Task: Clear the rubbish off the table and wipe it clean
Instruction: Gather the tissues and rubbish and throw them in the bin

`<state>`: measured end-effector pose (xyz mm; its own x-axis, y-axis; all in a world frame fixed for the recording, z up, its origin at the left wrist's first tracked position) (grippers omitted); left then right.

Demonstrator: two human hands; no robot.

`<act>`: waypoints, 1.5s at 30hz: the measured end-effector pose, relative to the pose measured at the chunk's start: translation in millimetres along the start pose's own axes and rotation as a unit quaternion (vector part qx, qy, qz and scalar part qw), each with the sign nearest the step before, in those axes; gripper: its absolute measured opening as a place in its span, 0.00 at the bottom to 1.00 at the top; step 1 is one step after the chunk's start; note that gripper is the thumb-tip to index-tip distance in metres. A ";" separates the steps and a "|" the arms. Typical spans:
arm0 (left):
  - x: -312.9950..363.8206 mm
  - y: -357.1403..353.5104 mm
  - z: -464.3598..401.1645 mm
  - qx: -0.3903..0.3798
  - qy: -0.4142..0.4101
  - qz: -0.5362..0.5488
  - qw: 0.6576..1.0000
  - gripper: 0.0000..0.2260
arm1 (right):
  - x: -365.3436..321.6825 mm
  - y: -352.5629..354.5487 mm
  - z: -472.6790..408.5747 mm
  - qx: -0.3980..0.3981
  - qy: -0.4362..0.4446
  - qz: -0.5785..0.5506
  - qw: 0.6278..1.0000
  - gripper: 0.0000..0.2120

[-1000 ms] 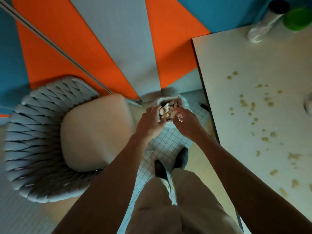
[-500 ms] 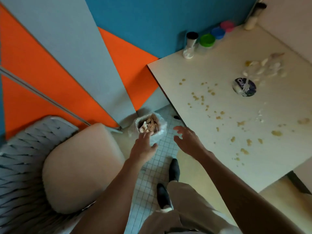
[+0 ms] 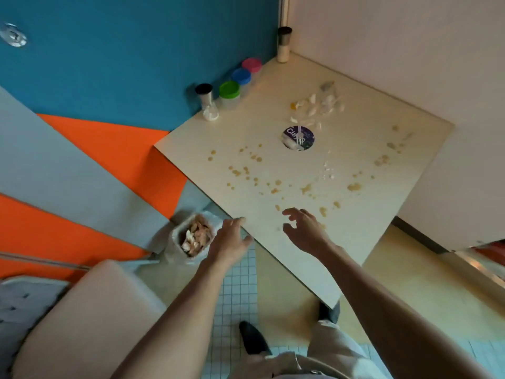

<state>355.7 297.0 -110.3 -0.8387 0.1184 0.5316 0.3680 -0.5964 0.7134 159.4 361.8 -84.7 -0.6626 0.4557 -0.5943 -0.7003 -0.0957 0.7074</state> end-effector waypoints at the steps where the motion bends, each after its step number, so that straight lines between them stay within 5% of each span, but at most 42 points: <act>1: 14.6 -4.9 -5.5 -0.007 -0.001 0.000 1.000 0.25 | 12.1 11.7 -1.8 0.007 -0.004 -0.004 1.000 0.18; 22: 260.7 -91.6 -128.9 0.016 0.035 -0.046 0.998 0.23 | 202.5 217.8 -76.8 -0.014 0.001 -0.004 1.000 0.20; 35: 320.0 -30.0 -275.6 0.108 0.021 -0.018 0.994 0.22 | 191.1 288.0 -210.2 -0.007 0.051 0.036 0.998 0.19; 45: 323.9 17.1 -382.2 0.123 0.086 -0.027 0.988 0.24 | 152.6 309.5 -338.6 -0.070 0.091 0.064 0.991 0.19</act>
<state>-63.2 21.7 -100.4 -0.9077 -0.0036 0.4196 0.3897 -0.3784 0.8396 -248.4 102.0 -86.0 -0.7765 0.2667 -0.5709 -0.6289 -0.2701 0.7291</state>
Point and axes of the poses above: each hand's wrist, its own z-axis away from the middle knuckle, its own y-axis out of the back of the hand, x = y × z, the point moved 8 cm from there along -z, towards the middle knuckle, and after that the axes turned 2 degrees about -x, right-handed, at the moved point
